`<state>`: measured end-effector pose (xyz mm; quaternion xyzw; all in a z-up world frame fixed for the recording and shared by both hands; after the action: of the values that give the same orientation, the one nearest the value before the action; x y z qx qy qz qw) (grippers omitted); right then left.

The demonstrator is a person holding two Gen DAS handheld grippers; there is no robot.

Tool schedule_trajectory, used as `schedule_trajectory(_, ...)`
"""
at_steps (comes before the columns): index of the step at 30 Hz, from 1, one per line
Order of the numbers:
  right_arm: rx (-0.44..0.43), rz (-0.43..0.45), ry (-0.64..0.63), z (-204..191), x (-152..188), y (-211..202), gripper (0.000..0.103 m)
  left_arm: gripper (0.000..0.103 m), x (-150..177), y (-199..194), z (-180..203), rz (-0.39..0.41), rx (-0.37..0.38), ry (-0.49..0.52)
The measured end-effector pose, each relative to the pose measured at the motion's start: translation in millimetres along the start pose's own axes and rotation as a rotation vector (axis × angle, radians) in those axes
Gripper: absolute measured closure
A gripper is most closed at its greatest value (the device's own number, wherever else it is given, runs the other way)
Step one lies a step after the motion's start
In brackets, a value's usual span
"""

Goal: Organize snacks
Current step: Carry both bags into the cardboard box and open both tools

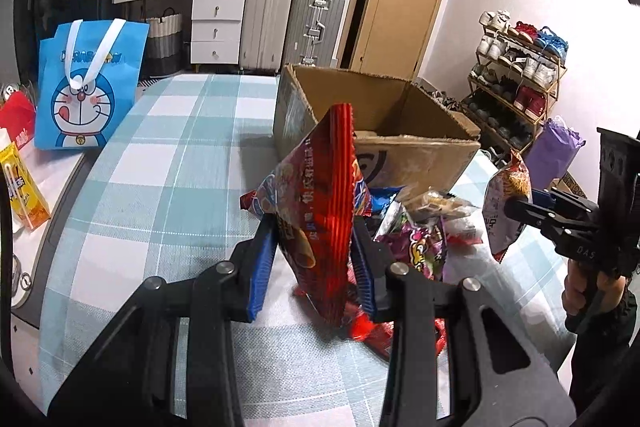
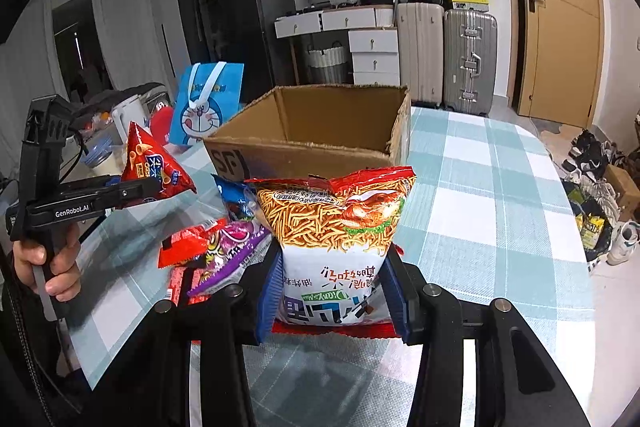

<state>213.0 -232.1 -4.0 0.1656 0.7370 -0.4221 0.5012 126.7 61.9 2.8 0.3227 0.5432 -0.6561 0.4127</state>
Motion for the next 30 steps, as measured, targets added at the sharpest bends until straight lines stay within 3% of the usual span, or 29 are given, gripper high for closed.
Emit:
schedule_trajectory(17,0.013,0.093,0.044,-2.5,-20.6,-11.7,0.057,0.07,-25.5,-10.3,13.8,0.067,0.004,0.011)
schedule_trajectory(30,0.0,0.149,0.064,-8.5,-60.4,-7.9,0.057,0.07,-70.7,4.1,45.5,0.135,0.021,0.058)
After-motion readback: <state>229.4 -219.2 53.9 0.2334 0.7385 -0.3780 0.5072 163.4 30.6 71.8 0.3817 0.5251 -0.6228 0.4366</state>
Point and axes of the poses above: each gripper's, at about its wrist camera, not at the fingertips, and y roughly the way its jaws point, z to its right, x to its underside, the point moved 3 cm from there along y, roughly the way its jaws point, and after that the axes turned 11 degrees about z, right-handed, at the moved point
